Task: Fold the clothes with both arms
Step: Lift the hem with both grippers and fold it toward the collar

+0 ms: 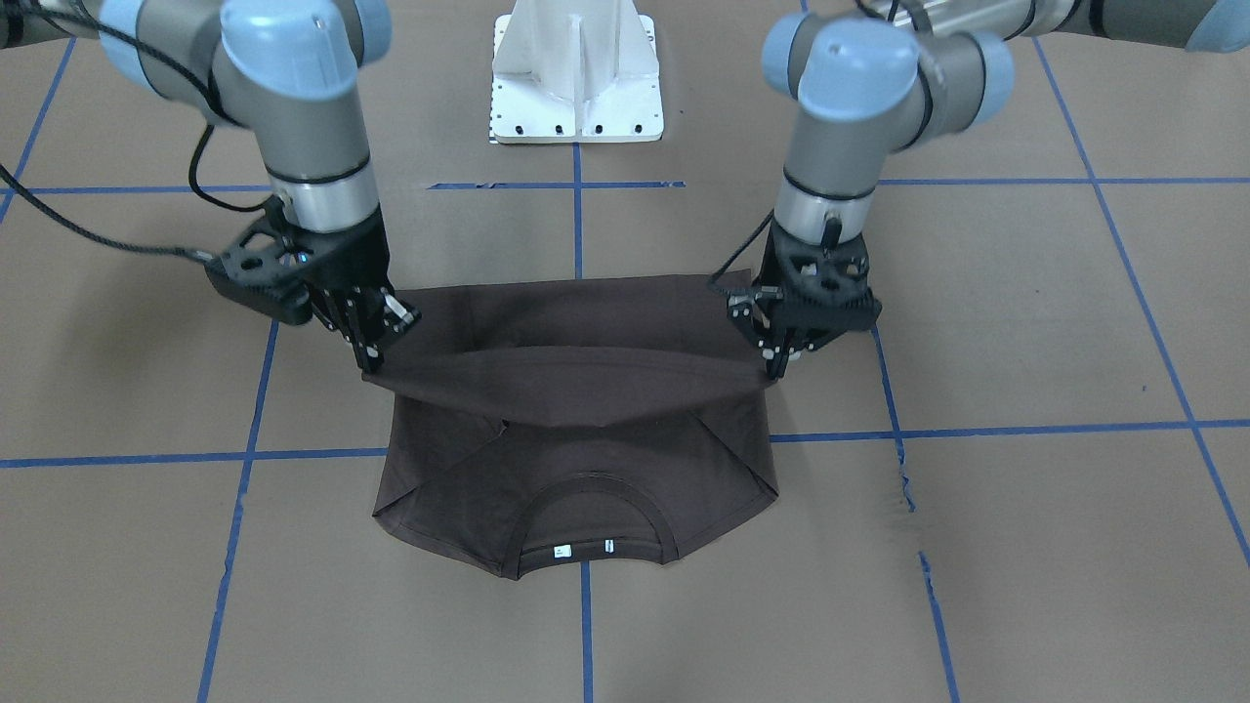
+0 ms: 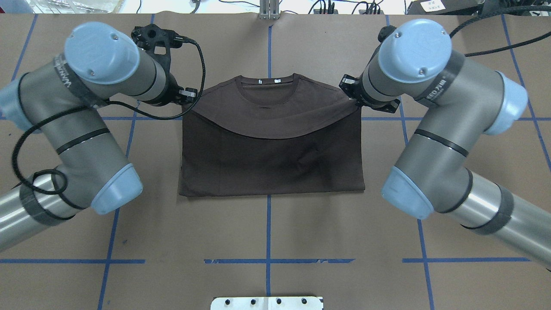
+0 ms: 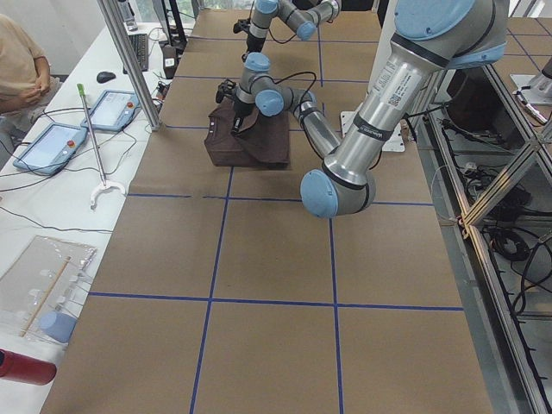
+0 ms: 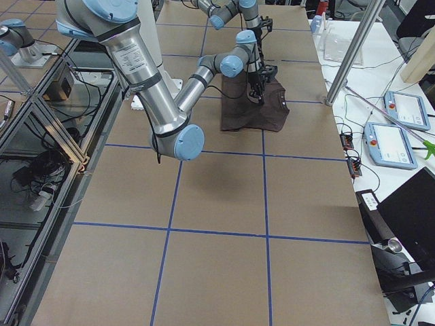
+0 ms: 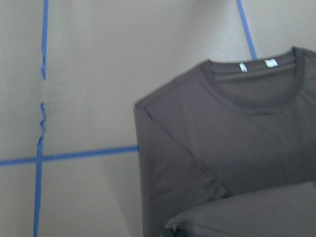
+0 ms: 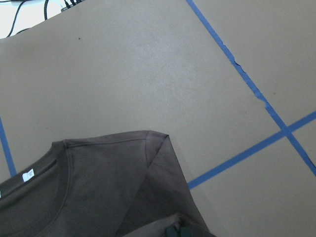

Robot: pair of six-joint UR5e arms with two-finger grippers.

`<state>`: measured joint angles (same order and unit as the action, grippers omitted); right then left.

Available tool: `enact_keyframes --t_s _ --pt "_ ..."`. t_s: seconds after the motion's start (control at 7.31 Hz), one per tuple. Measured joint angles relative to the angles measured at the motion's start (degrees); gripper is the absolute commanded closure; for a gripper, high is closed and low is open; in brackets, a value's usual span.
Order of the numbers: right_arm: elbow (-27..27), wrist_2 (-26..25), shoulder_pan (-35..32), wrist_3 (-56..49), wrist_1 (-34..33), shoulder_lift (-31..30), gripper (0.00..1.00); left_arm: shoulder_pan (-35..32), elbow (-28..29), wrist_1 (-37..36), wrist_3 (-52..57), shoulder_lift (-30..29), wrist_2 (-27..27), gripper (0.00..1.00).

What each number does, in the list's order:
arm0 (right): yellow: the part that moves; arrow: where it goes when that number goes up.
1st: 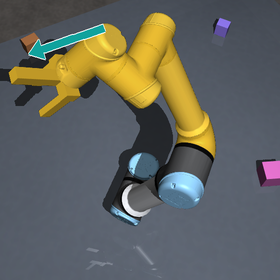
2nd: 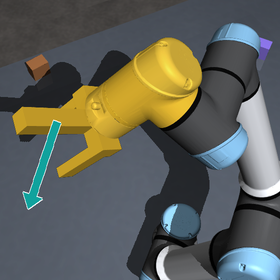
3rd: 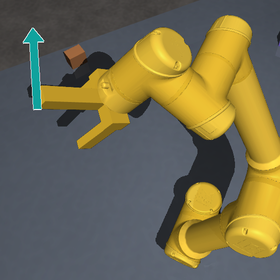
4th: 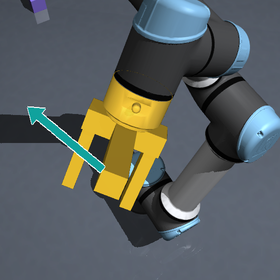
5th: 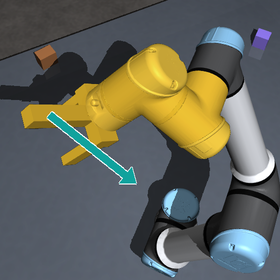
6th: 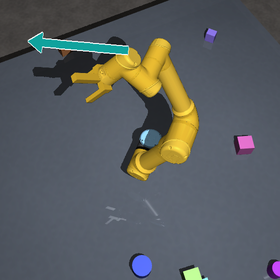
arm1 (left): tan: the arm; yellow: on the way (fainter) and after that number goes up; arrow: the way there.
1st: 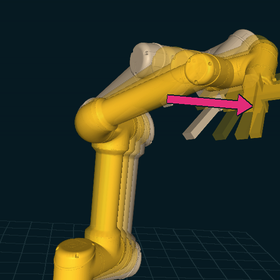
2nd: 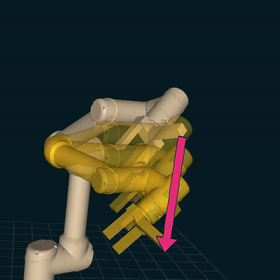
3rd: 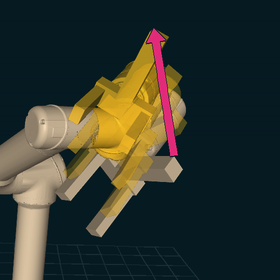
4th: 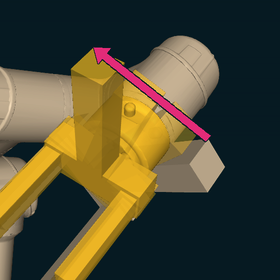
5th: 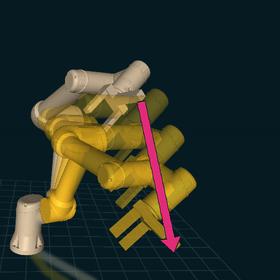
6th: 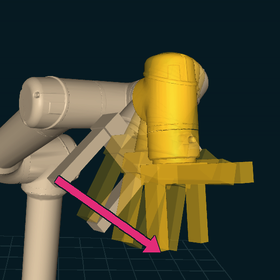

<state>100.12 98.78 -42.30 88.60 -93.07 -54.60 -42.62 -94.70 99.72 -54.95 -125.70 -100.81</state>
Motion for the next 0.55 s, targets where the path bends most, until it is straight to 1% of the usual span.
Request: enact_keyframes --t_s 0.14,0.27,0.41,0.55 --pt "-5.86 -0.01 -0.85 -0.78 4.34 0.91 1.0 -0.3 6.69 5.38 0.22 -1.63 0.1 1.0" --pt "-11.17 -0.08 -1.38 -1.41 8.74 1.26 1.0 -0.44 11.78 9.49 0.5 -2.53 0.19 1.0" --pt "-15.41 -0.18 -1.61 -1.8 12.35 1.34 1.0 -0.49 15.17 11.87 0.94 -2.86 0.29 1.0" --pt "-17.87 -0.23 -1.68 -2.2 14.32 1.34 1.0 -0.51 16.89 12.87 1.43 -2.93 0.33 1.0"
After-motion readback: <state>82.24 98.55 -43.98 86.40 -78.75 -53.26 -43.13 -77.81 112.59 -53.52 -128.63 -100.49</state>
